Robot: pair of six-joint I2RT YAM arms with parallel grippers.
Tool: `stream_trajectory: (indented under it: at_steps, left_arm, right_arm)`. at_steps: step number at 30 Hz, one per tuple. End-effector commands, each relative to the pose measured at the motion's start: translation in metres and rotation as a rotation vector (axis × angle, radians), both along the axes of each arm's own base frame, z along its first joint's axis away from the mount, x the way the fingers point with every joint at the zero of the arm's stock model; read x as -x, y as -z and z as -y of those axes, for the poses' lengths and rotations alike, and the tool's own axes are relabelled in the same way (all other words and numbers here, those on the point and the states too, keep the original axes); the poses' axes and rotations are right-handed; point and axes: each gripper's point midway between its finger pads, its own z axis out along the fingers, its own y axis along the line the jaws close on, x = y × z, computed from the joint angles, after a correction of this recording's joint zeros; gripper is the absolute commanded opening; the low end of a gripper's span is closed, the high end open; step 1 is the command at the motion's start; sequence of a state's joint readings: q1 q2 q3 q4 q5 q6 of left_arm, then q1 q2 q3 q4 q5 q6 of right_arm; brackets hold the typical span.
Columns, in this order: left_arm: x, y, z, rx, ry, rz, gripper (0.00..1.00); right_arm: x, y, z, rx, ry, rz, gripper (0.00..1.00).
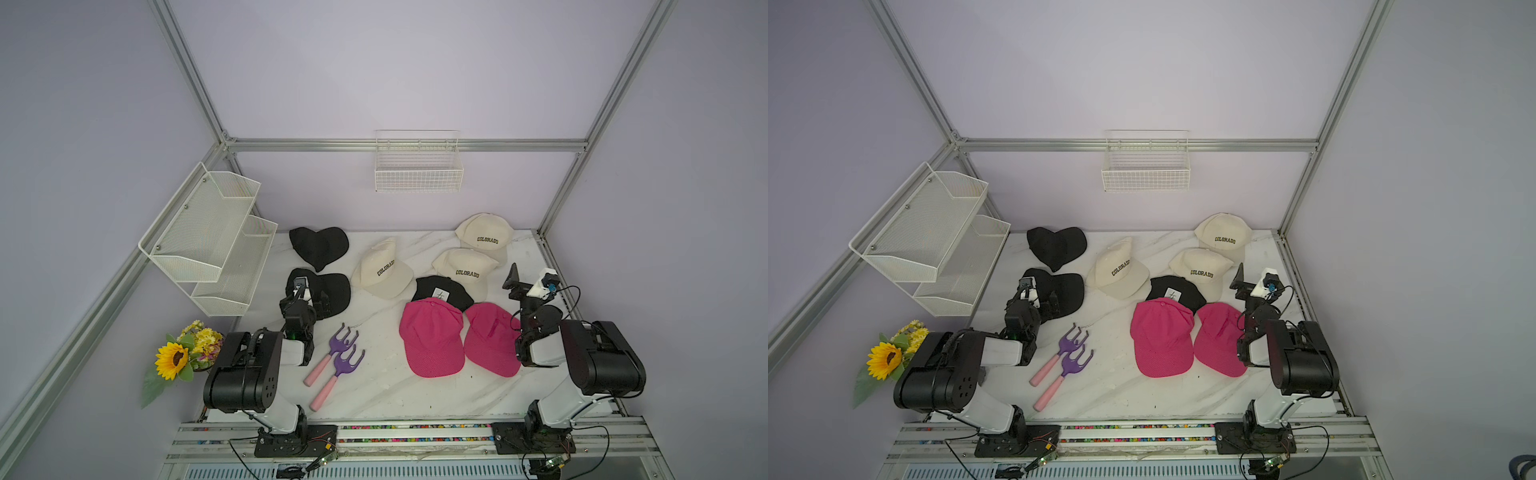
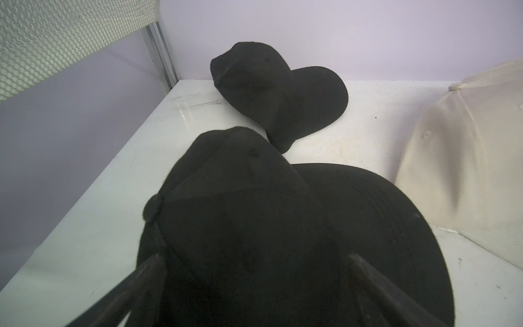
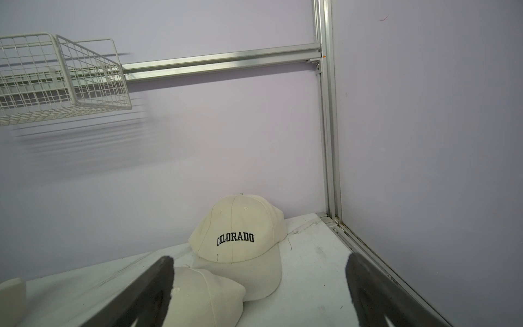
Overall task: Stack the baseball caps by color
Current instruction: Pick up the baseball cap from the center of the board.
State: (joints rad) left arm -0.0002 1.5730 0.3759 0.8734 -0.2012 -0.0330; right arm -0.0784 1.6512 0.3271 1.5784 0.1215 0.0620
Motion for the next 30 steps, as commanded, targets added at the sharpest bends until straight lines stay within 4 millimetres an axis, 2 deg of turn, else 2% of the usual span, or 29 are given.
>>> stream_trajectory:
  at_steps: [1, 7, 10, 12, 13, 15, 18, 22, 24, 26, 27, 28, 30]
  left_arm:
    - [-0.005, -0.020, -0.001, -0.017, 0.003, 0.067, 1.00]
    - [0.000, -0.045, -0.003, -0.036, -0.018, 0.068, 1.00]
    - [0.010, -0.087, -0.014, -0.074, -0.173, 0.112, 1.00]
    - [0.017, -0.113, -0.006, -0.080, -0.224, 0.158, 1.00]
    - [0.021, -0.127, 0.004, -0.069, -0.224, 0.186, 1.00]
    - [0.022, -0.143, 0.030, -0.012, -0.196, 0.200, 1.00]
    - [0.018, -0.146, 0.085, 0.125, -0.085, 0.119, 1.00]
    - [0.023, -0.126, 0.163, 0.291, 0.056, -0.049, 1.00]
    - [0.030, -0.113, 0.207, 0.380, 0.184, -0.149, 1.00]
    - [0.038, -0.099, 0.240, 0.464, 0.298, -0.250, 1.00]
    - [0.044, -0.092, 0.251, 0.492, 0.335, -0.302, 1.00]
    - [0.048, -0.086, 0.258, 0.511, 0.354, -0.340, 1.00]
    - [0.057, -0.078, 0.270, 0.540, 0.407, -0.413, 1.00]
  right_arm:
    - [0.008, -0.033, 0.000, 0.010, 0.007, 0.108, 0.97]
    - [0.007, -0.070, 0.010, -0.032, 0.060, 0.099, 0.97]
    - [-0.003, -0.090, 0.011, -0.104, 0.038, 0.072, 0.97]
    - [-0.013, -0.099, 0.004, -0.154, -0.020, 0.032, 0.97]
    - [-0.019, -0.101, -0.004, -0.167, -0.068, -0.007, 0.97]
    - [-0.025, -0.107, -0.024, -0.191, -0.191, -0.050, 0.97]
    - [-0.028, -0.102, -0.063, -0.222, -0.395, -0.139, 0.97]
    - [-0.024, -0.084, -0.103, -0.277, -0.541, -0.242, 0.97]
    - [-0.016, -0.066, -0.128, -0.309, -0.628, -0.314, 0.97]
    - [-0.008, -0.046, -0.150, -0.322, -0.667, -0.384, 0.97]
    - [-0.004, -0.035, -0.159, -0.328, -0.676, -0.425, 0.97]
    - [0.002, -0.033, -0.164, -0.332, -0.681, -0.437, 0.97]
    - [0.009, -0.018, -0.169, -0.378, -0.672, -0.489, 0.97]
